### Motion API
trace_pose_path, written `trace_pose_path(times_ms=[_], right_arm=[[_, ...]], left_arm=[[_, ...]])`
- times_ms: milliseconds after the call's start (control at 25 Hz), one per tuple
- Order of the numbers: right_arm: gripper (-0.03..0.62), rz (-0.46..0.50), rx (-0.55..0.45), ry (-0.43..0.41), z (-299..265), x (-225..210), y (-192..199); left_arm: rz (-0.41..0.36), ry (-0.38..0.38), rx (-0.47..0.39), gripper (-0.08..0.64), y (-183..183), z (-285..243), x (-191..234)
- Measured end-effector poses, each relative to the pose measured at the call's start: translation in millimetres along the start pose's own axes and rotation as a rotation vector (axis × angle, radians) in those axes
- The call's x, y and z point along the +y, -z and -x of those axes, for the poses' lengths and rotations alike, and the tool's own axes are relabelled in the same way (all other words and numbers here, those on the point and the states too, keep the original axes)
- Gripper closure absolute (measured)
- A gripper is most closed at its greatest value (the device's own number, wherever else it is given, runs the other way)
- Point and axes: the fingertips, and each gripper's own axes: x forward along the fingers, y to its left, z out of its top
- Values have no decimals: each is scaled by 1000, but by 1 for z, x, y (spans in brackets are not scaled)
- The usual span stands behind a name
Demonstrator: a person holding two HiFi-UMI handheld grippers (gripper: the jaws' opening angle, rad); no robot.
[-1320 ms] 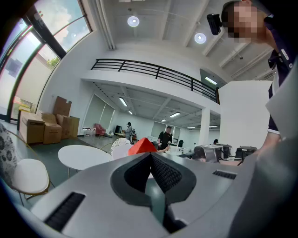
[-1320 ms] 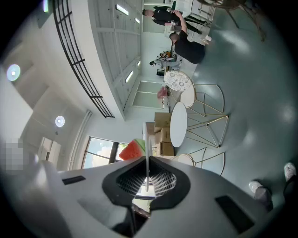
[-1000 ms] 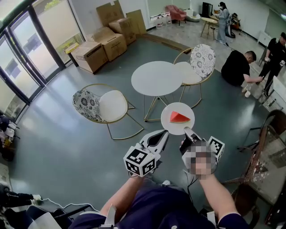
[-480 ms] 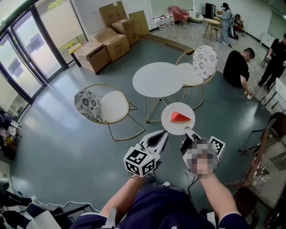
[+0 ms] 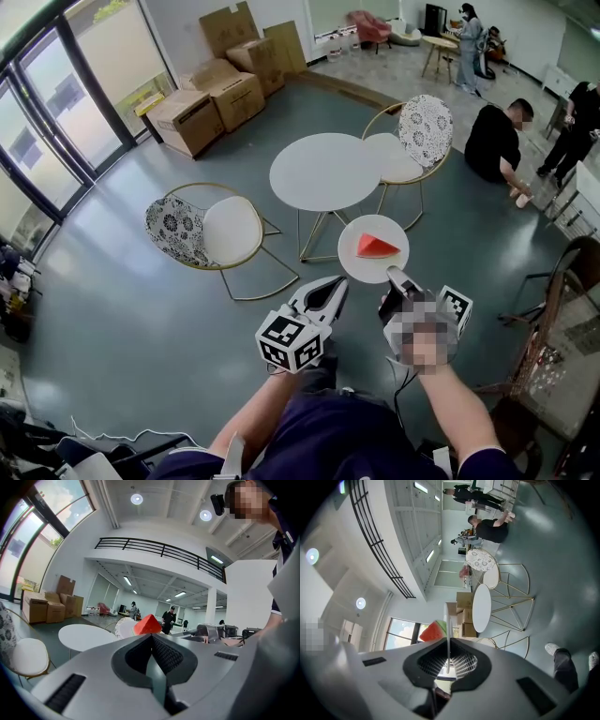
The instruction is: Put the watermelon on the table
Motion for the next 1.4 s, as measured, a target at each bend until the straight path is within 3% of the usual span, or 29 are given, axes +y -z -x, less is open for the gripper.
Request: trace_pose_path(times_ms=[360, 1400], right_arm=[[577, 0, -15, 17, -49, -8, -27], [577, 13, -68, 142, -272, -30, -103]], left_arm=[[8, 28, 6, 557, -12, -42, 46], [74, 106, 61, 555, -69, -163, 260]])
